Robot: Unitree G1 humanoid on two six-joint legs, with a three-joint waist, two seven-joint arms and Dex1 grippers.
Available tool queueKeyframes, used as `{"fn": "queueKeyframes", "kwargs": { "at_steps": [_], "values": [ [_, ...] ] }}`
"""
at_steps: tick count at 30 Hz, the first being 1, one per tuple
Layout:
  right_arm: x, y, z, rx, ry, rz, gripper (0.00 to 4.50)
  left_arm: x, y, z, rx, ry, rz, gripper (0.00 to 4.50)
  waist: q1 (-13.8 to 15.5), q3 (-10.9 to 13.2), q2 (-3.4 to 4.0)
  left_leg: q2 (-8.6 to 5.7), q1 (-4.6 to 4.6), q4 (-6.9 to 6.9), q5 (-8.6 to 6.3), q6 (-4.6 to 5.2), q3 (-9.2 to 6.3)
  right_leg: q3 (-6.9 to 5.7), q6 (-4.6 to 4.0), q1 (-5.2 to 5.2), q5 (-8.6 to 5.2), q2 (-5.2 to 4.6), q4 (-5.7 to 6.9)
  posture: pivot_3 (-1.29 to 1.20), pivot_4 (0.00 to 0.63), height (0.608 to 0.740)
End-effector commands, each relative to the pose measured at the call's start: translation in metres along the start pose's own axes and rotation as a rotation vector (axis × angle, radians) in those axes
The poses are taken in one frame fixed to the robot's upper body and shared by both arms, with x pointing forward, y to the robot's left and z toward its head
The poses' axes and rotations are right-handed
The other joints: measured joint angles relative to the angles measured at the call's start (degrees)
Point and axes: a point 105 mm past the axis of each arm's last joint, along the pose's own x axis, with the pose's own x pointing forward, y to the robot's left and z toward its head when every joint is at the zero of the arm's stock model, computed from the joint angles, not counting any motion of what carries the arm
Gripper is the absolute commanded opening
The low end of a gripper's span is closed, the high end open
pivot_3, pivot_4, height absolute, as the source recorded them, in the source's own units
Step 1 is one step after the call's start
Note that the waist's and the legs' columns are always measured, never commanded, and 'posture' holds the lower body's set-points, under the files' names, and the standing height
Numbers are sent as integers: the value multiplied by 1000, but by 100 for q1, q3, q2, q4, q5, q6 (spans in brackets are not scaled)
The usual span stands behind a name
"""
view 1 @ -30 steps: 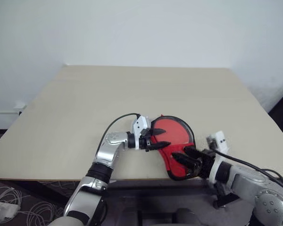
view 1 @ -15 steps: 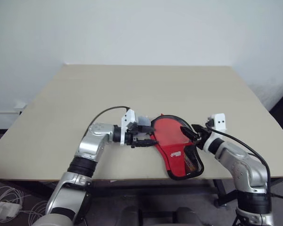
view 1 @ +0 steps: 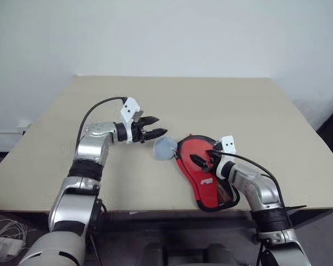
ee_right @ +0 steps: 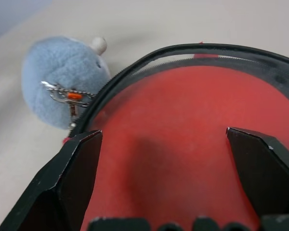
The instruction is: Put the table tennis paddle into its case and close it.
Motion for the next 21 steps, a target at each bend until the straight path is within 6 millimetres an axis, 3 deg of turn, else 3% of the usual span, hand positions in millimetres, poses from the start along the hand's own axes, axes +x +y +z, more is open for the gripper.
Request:
{"fn": "queueKeyframes", "kwargs": {
  "at_steps": [1,5,8,12,15,18,21],
  "values": [
    [2,-4,-9,-8,39,-31,4490,10,0,-6,32,46,-1,3212,0,0,-1,0,0,0,0,0,0,0,0,0,0,0,0,0,0,728],
    [2,-6,-12,1,45,-46,4490,12,-21,-39,-20,205,-147,3212,0,-2,-7,0,1,2,1,-2,1,-1,0,2,0,0,3,0,0,728],
    [1,-6,-12,9,42,-53,4490,9,-35,-42,-107,188,-256,3212,2,-3,-7,1,10,1,1,-3,0,-2,-1,8,0,0,4,0,0,728],
    [1,-11,-17,6,66,-81,4490,7,-44,-63,-128,248,-278,3212,3,-4,-8,1,14,2,1,-4,-1,-3,-1,10,0,-2,3,0,0,728],
    [0,-16,-21,7,81,-106,4490,9,-48,-66,-170,247,-291,3212,12,-8,-14,1,15,4,1,-4,-6,-8,-1,11,0,-2,4,0,0,728],
    [0,-17,-21,12,81,-112,4500,12,-47,-59,-225,207,-285,2651,18,-11,-19,1,18,12,1,-4,-12,-15,-1,18,0,-4,3,0,0,728],
    [0,-18,-29,18,120,-122,4500,13,-46,-59,-214,210,-287,1723,18,-13,-21,1,19,14,1,-4,-16,-19,-1,19,0,-5,3,0,0,728]
  ]
}}
